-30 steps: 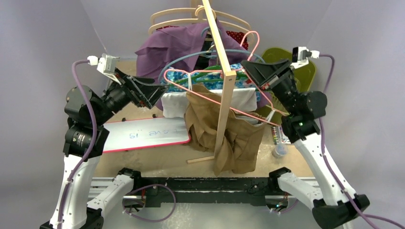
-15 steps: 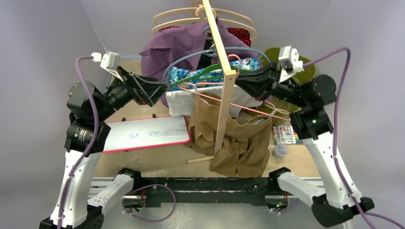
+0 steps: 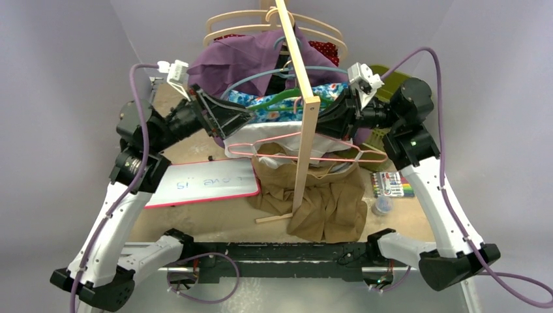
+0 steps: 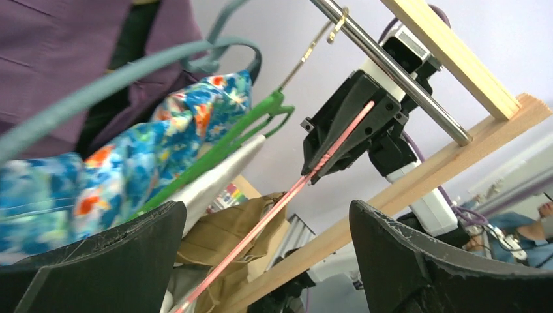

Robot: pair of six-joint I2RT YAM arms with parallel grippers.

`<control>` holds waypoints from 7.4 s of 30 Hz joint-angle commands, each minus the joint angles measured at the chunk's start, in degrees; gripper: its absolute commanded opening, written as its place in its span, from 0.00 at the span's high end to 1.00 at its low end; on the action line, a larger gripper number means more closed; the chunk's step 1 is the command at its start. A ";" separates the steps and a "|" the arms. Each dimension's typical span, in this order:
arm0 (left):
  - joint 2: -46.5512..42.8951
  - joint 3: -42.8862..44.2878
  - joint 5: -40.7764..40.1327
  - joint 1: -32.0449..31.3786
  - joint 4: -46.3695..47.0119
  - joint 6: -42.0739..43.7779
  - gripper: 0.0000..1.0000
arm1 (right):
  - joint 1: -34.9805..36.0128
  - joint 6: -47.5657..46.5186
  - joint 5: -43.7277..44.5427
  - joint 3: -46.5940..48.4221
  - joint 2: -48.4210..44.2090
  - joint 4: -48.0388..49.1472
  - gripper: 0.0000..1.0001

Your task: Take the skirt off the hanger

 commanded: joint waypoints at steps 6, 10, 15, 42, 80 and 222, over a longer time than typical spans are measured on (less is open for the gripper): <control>4.21 0.35 -5.65 -13.62 5.19 2.75 0.08 | -1.09 1.51 0.15 -0.48 -6.43 -2.74 1.00; 7.13 2.55 -12.15 -22.89 0.57 9.38 0.10 | -1.09 8.58 -8.18 0.15 -1.99 2.93 1.00; 10.84 4.99 -16.02 -27.93 -2.59 13.55 0.14 | -1.01 12.08 -11.58 0.48 -0.63 6.67 1.00; 14.09 1.73 -15.21 -31.08 4.90 17.45 0.68 | 0.81 23.20 -8.89 -2.85 2.28 16.10 1.00; 9.68 4.47 -18.11 -31.14 1.59 23.73 1.00 | 0.75 5.43 64.25 -12.50 -27.55 -32.67 0.31; 14.44 8.61 -8.31 -31.09 -3.56 30.19 1.00 | 1.27 -39.48 9.44 -1.20 -6.65 -22.38 0.63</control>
